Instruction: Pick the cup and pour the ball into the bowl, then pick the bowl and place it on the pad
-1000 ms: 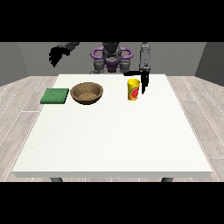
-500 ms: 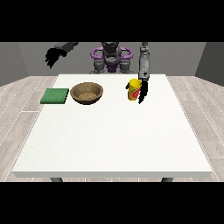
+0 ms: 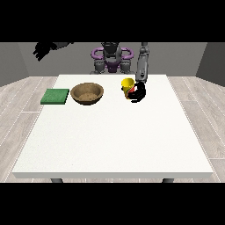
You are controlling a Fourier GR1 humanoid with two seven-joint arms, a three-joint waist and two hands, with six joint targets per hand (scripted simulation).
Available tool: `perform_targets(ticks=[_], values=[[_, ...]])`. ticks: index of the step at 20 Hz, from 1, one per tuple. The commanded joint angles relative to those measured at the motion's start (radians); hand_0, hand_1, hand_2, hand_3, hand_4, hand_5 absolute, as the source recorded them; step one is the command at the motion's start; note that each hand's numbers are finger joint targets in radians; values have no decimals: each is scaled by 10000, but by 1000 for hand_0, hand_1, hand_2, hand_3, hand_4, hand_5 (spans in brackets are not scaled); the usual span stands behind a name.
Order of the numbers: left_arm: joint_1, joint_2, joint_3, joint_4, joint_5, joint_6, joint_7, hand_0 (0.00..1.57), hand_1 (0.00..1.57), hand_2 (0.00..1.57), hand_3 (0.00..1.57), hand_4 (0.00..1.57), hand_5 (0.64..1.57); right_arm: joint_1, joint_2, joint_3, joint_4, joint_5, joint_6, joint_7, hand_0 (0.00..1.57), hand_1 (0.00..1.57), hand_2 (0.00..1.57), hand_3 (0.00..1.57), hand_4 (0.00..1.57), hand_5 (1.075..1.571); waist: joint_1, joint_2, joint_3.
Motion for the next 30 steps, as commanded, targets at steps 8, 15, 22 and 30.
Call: perform_targets(ticks=[8,15,22,30], values=[[-1143,-221,-3142,254,-4223,3400,3765,1337,1337,1571,1571,1408,1525,156,-367,-289,2289,-5,432,211,0,0,0,250,634,1562,472,-2259,26],[-2793,-198,-5278,1899,-7815,4048,7716,1361,1361,1571,1571,1441,1545,-315,-574,-367,3185,-115,543,414,0,0,0,97,677,1559,510,-2798,12],[-4214,-1233,-6729,2025,-9531,2578,10674,1365,1365,1571,1571,1470,1529,-326,-924,-815,4732,-108,1271,-603,0,0,0,0,693,1558,950,-2852,-14],[-5135,-1251,-8513,2497,-11696,895,12689,1470,1470,1571,1571,1099,1570,-288,-477,-422,5045,358,979,-797,0,0,0,248,698,1556,832,-3275,-20]])
